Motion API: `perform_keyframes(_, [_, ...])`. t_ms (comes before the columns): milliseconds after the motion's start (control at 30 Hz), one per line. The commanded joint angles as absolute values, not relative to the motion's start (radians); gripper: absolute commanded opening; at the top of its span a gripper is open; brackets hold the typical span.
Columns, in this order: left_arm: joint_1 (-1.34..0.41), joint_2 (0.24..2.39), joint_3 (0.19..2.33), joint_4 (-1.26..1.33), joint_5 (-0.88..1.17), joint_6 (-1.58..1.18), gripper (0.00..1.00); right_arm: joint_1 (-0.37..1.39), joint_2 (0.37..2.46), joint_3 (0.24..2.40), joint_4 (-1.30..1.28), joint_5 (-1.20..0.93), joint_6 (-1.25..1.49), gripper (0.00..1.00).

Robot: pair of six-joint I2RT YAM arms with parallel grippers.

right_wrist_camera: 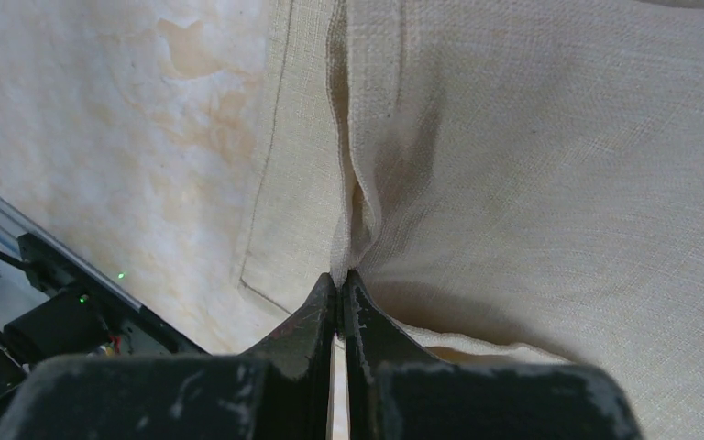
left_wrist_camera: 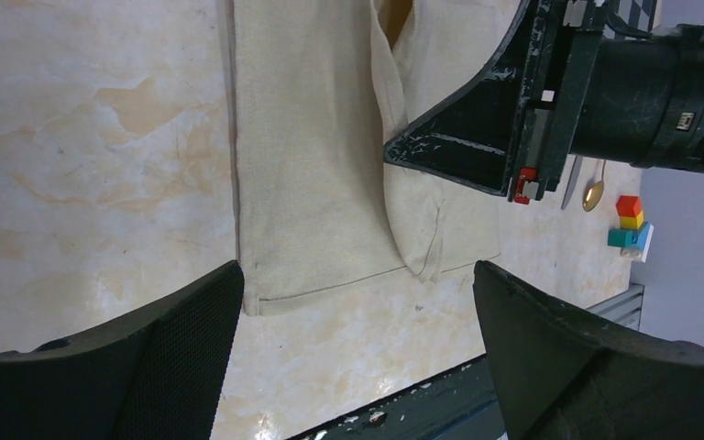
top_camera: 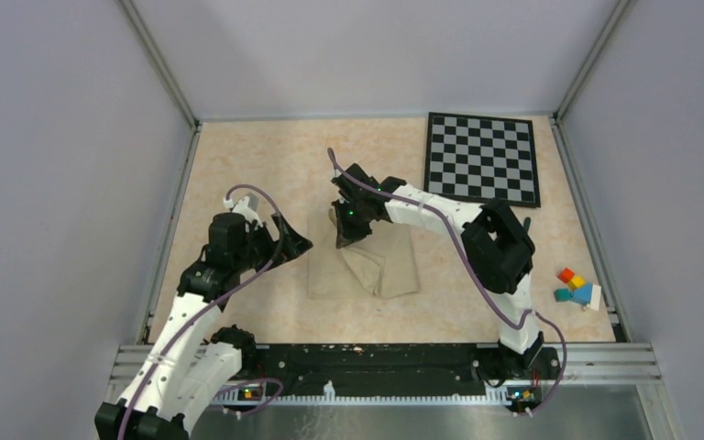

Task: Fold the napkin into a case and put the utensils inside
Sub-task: Fold the rectangle-folded napkin at the center of the board.

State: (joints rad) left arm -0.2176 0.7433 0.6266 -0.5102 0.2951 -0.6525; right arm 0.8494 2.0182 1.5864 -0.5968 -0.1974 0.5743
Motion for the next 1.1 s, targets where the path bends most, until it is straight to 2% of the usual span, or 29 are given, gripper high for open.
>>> perform_keyframes(0, [-0.212,0.721,0.643,-0.502,0.279,-0.669,0.98,0.868,2.054,1.642,-0.545,-0.260,0.626,0.00])
perform_keyframes(233, [-0.212,0.725,0.626,-0.490,0.263,-0.674,0.98,0.887,2.074,1.694,-0.544,-0.288,0.670,0.00])
perform_keyframes(333, [-0.212,0.765,0.541,-0.422,0.217,-0.734,0.95,0.893,2.077,1.692,-0.541,-0.287,0.687,0.00])
perform_keyframes(367, [-0.212,0.792,0.520,-0.402,0.205,-0.764,0.90,0.893,2.077,1.691,-0.543,-0.285,0.691,0.00])
perform_keyframes(467, [-0.212,0.898,0.489,-0.335,0.210,-0.832,0.65,0.894,2.079,1.683,-0.541,-0.284,0.698,0.00])
perform_keyframes(533, [-0.212,0.970,0.488,-0.304,0.223,-0.828,0.59,0.893,2.076,1.677,-0.535,-0.287,0.700,0.00])
perform_keyframes(600, [-0.212,1.032,0.487,-0.285,0.222,-0.813,0.48,0.893,2.074,1.672,-0.534,-0.287,0.701,0.00])
perform_keyframes(700, [-0.212,1.097,0.464,-0.224,0.219,-0.801,0.41,0.893,2.072,1.668,-0.530,-0.287,0.699,0.00])
perform_keyframes(867, [-0.212,1.189,0.449,-0.194,0.214,-0.817,0.19,0.893,2.071,1.660,-0.509,-0.314,0.720,0.00])
perform_keyframes(1067, [-0.212,1.243,0.457,-0.239,0.159,-0.824,0.09,0.894,2.076,1.652,-0.454,-0.353,0.772,0.00])
